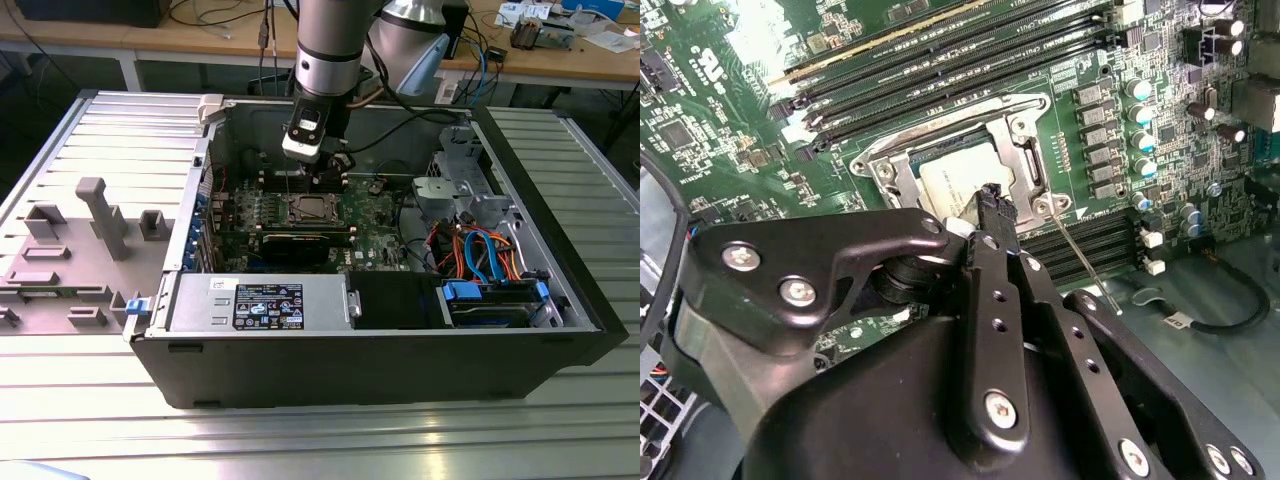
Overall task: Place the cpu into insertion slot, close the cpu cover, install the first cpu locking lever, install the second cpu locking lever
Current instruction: 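Install the first cpu locking lever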
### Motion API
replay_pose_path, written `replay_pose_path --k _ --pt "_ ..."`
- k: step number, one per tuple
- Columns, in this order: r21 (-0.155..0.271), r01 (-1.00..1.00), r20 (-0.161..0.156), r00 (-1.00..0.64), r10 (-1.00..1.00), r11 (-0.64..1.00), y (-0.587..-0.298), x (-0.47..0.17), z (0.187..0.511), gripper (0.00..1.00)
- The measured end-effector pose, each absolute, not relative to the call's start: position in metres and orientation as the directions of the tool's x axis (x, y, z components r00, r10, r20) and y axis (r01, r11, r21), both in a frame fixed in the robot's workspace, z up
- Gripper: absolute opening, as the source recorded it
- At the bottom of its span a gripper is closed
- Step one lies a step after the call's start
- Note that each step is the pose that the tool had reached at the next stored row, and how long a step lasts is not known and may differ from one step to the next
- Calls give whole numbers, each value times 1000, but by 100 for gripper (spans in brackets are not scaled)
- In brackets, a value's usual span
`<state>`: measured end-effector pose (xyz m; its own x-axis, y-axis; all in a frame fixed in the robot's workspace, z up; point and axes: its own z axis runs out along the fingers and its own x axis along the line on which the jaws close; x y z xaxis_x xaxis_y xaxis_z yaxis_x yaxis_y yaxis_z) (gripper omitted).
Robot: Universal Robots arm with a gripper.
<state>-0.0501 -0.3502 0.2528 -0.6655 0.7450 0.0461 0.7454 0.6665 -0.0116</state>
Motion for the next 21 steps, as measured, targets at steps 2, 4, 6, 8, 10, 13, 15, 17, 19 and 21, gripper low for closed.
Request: replay_pose_path --k 2,4,6,8,10,13,15,17,19,21 --pt "-12 745 46 -666 745 667 -350 -50 253 11" --pt "-12 745 46 -666 745 667 -350 -50 253 11" --pt "-12 745 46 -666 744 667 -350 -50 253 11" --pt "-12 743 46 -668 743 669 -350 -50 253 11" --pt "-12 740 46 -671 740 672 -350 -50 253 11" --pt "-12 717 46 -696 716 697 -350 -50 253 11" --pt "-12 697 46 -716 696 717 -350 -50 253 11" --pt "-12 670 46 -741 670 742 -350 -50 253 11" --pt "-12 650 46 -759 649 760 -350 -50 253 11" --pt "-12 623 46 -781 623 782 -350 -50 253 11"
